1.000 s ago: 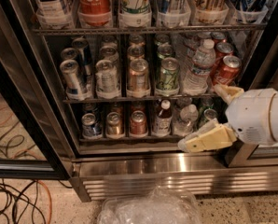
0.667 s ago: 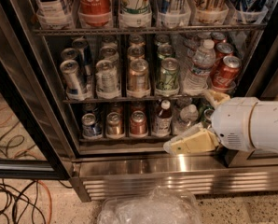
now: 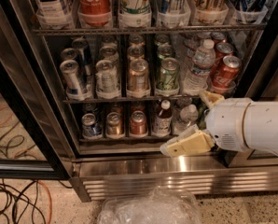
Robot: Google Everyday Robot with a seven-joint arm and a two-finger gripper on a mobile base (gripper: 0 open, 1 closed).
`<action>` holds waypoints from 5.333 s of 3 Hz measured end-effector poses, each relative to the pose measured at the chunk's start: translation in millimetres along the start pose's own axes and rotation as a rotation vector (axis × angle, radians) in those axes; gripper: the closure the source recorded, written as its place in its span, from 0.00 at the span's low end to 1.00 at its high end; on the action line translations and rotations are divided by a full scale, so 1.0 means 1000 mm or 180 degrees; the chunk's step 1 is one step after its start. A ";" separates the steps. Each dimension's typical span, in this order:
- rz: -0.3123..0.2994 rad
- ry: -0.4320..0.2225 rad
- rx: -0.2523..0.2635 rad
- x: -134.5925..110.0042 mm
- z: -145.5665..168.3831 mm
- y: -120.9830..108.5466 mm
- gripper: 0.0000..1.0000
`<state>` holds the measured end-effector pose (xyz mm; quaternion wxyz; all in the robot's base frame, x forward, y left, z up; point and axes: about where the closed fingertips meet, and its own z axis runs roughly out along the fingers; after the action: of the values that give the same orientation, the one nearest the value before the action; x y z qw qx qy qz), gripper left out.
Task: Pick orange can from middle shelf of fridge
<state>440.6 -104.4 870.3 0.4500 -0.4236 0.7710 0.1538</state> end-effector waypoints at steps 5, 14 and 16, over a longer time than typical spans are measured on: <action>-0.0044 -0.1016 0.0425 0.012 0.056 0.000 0.00; 0.0278 -0.2300 0.1227 -0.020 0.103 0.001 0.00; 0.0359 -0.2234 0.1363 -0.006 0.104 -0.012 0.00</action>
Offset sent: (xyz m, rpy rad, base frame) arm 0.0179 0.0170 -0.0310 0.1482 -0.2688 -0.0788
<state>510.2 -44.0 819.4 0.7544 -0.1993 0.6073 0.1494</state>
